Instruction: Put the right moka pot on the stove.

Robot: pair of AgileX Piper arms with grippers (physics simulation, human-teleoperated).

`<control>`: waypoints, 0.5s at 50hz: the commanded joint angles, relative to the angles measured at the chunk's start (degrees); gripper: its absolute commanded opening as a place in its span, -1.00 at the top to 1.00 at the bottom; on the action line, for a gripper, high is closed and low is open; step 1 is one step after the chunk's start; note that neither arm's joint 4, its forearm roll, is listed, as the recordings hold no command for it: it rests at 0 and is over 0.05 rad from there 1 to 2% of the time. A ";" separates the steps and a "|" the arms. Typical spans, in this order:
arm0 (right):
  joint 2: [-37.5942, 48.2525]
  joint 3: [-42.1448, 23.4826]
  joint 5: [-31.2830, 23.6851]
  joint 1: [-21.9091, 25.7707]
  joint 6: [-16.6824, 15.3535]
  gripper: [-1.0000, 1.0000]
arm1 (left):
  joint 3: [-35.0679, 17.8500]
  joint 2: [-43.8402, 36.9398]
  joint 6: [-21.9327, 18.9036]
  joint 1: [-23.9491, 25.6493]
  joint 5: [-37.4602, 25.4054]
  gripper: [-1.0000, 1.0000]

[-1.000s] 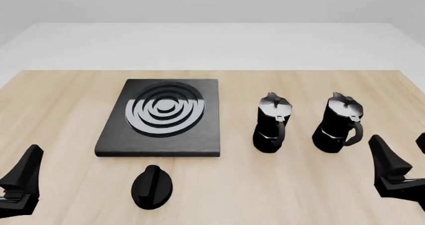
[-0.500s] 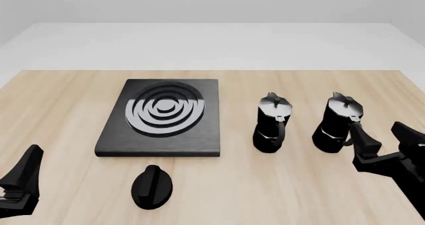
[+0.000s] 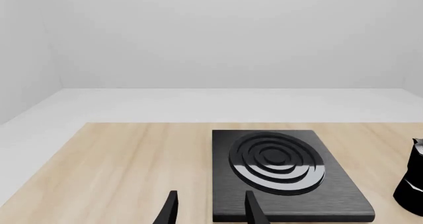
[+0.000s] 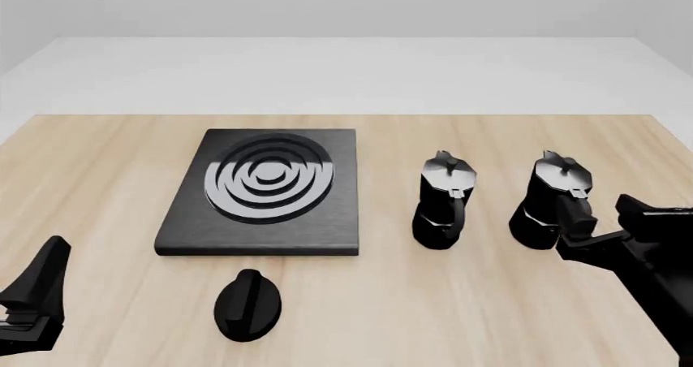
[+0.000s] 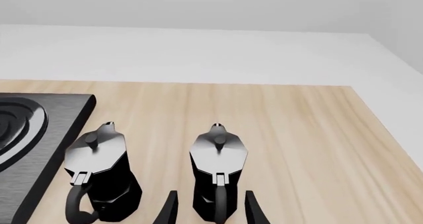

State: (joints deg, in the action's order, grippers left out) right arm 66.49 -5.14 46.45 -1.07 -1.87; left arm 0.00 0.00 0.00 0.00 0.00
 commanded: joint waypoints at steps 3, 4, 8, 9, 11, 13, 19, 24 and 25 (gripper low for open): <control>8.63 -1.17 5.70 -0.96 2.02 -1.00 | 0.00 0.00 0.00 0.00 0.00 -1.00; 9.16 -1.34 5.88 -1.00 2.29 -1.00 | 0.00 0.00 0.00 0.00 0.00 -1.00; 10.94 -1.86 6.72 -1.28 2.59 -1.00 | 0.00 0.00 0.00 0.00 0.00 -1.00; 11.09 -2.03 6.61 -1.28 3.03 -1.00 | 0.00 0.00 0.00 0.00 0.00 -1.00; 12.22 -2.49 6.72 -1.29 3.79 -1.00 | 0.00 0.00 0.00 0.00 0.00 -1.00; 12.63 -2.55 7.06 -1.29 3.78 -1.00 | 0.00 0.00 0.00 0.00 0.00 -1.00; 14.26 -3.14 7.54 -1.44 3.78 -1.00 | 0.00 0.00 0.00 0.00 0.00 -1.00; 15.50 -3.66 7.85 -1.47 3.60 -1.00 | 0.00 0.00 0.00 0.00 0.00 -1.00; 15.78 -3.80 7.90 -1.43 3.84 -1.00 | 0.00 0.00 0.00 0.00 0.00 -1.00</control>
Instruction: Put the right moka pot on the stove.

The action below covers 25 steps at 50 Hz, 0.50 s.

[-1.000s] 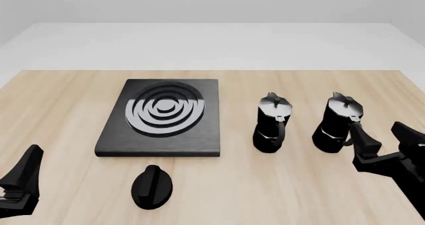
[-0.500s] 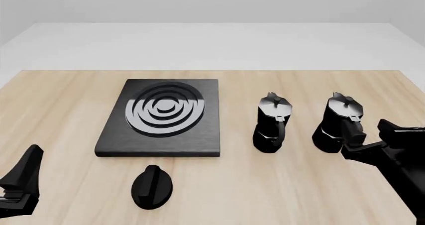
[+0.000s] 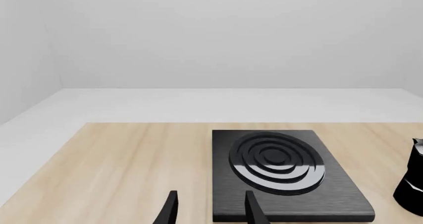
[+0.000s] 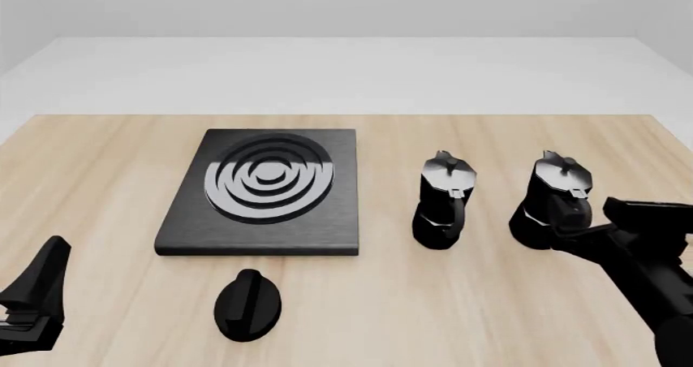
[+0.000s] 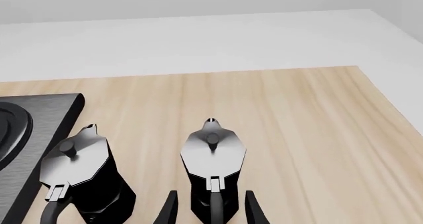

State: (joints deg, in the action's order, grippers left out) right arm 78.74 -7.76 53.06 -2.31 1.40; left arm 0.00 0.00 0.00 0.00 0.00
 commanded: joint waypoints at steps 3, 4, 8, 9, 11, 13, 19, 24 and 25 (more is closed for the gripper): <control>4.56 -1.54 1.53 -0.33 0.17 -1.00 | 0.00 0.00 0.00 0.00 0.00 -1.00; 5.01 -1.64 1.70 -0.49 -0.14 -1.00 | 0.00 0.00 0.00 0.00 0.00 -1.00; 6.21 -1.95 2.25 -1.05 -0.41 -1.00 | 0.00 0.00 0.00 0.00 0.00 -1.00; 6.60 -2.05 2.41 -1.12 -0.48 -1.00 | 0.00 0.00 0.00 0.00 0.00 -1.00; 7.34 -2.22 2.74 -1.24 -0.46 -1.00 | 0.00 0.00 0.00 0.00 0.00 -1.00; 8.60 -2.58 3.19 -1.34 -0.68 -1.00 | 0.00 0.00 0.00 0.00 0.00 -1.00; 10.37 -3.39 3.39 -1.60 -0.79 -1.00 | 0.00 0.00 0.00 0.00 0.00 -1.00; 11.02 -3.83 3.22 -1.76 -1.01 -1.00 | 0.00 0.00 0.00 0.00 0.00 -1.00; 11.32 -3.98 3.22 -1.69 -1.05 -1.00 | 0.00 0.00 0.00 0.00 0.00 -1.00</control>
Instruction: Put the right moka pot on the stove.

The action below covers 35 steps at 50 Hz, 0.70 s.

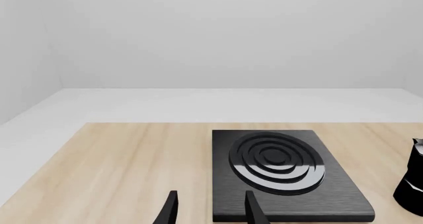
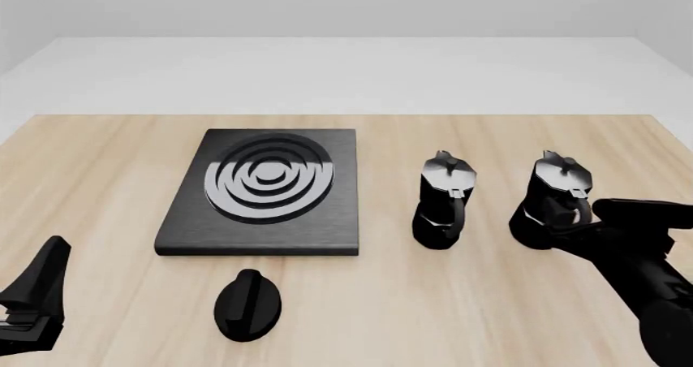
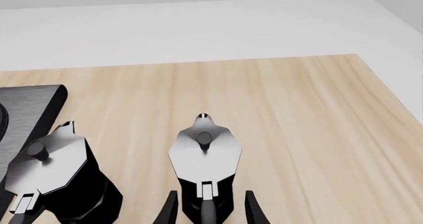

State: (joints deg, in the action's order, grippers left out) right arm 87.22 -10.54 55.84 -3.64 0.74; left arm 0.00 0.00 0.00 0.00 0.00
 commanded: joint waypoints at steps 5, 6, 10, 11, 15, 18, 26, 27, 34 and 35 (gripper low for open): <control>3.20 -1.62 0.22 -0.02 -0.23 -1.00 | 0.00 0.00 0.00 0.00 0.00 -1.00; 2.73 -1.24 0.61 0.37 -0.07 -1.00 | 0.00 0.00 0.00 0.00 0.00 -1.00; 0.74 -0.42 0.23 0.67 1.12 1.00 | 0.00 0.00 0.00 0.00 0.00 -1.00; 1.24 -0.58 0.43 0.59 0.92 1.00 | 0.00 0.00 0.00 0.00 0.00 -1.00; -1.93 0.88 -0.08 1.95 -1.00 1.00 | 0.00 0.00 0.00 0.00 0.00 -1.00; -5.05 1.33 -2.00 2.35 -1.45 1.00 | 0.00 0.00 0.00 0.00 0.00 -1.00; -24.86 0.96 -17.11 4.19 -3.65 1.00 | 0.00 0.00 0.00 0.00 0.00 -1.00; -25.97 0.79 -18.10 4.34 -3.72 1.00 | 0.00 0.00 0.00 0.00 0.00 -1.00; -31.64 -0.12 -23.14 5.14 -4.08 1.00 | 0.00 0.00 0.00 0.00 0.00 -1.00; -32.29 -0.23 -23.75 5.32 -4.03 1.00 | 0.00 0.00 0.00 0.00 0.00 -1.00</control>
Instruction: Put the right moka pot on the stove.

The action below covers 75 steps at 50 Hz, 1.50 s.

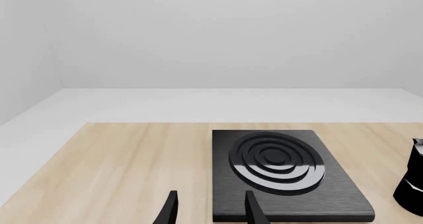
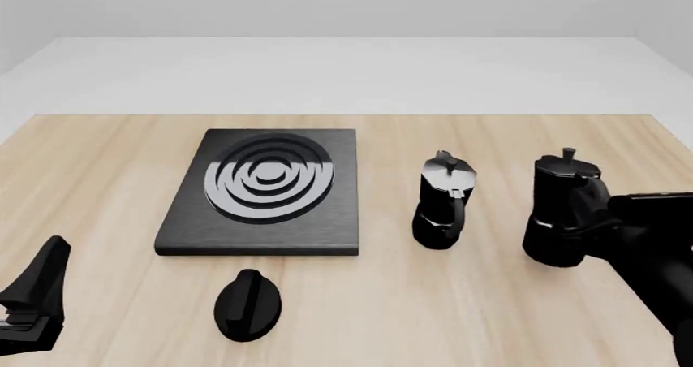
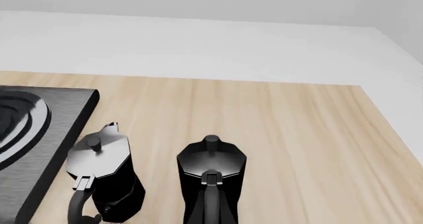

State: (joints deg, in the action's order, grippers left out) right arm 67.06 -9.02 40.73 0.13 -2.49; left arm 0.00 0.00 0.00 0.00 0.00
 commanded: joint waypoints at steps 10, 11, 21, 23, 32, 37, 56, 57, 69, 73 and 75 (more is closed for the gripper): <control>-20.21 -4.02 -17.03 2.75 -0.94 1.00 | 0.00 0.00 0.00 0.00 0.00 -1.00; -21.05 -4.36 -17.99 2.88 -0.98 1.00 | 0.00 0.00 0.00 0.00 0.00 -1.00; -28.83 -8.73 -27.03 6.99 -0.37 1.00 | 0.00 0.00 0.00 0.00 0.00 -1.00; -30.03 -9.76 -28.58 8.19 -0.61 1.00 | 0.00 0.00 0.00 0.00 0.00 -1.00; -32.36 -14.07 -32.51 12.34 0.18 1.00 | 0.00 0.00 0.00 0.00 0.00 -1.00; -31.47 -16.65 -33.04 14.30 -0.02 1.00 | 0.00 0.00 0.00 0.00 0.00 -1.00; -23.97 -23.07 -27.07 24.37 -1.09 1.00 | 0.00 0.00 0.00 0.00 0.00 -1.00; -22.81 -23.69 -26.40 25.19 -2.16 1.00 | 0.00 0.00 0.00 0.00 0.00 -1.00; -10.77 -26.38 -15.47 32.47 -2.18 1.00 | 0.00 0.00 0.00 0.00 0.00 -1.00; -7.43 -27.56 -13.05 33.62 -2.49 1.00 | 0.00 0.00 0.00 0.00 0.00 -1.00; -5.78 -28.25 -12.06 34.15 -2.71 1.00 | 0.00 0.00 0.00 0.00 0.00 -1.00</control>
State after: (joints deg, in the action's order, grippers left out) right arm 54.30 -33.23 21.96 30.10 -4.73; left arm 0.00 0.00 0.00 0.00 0.00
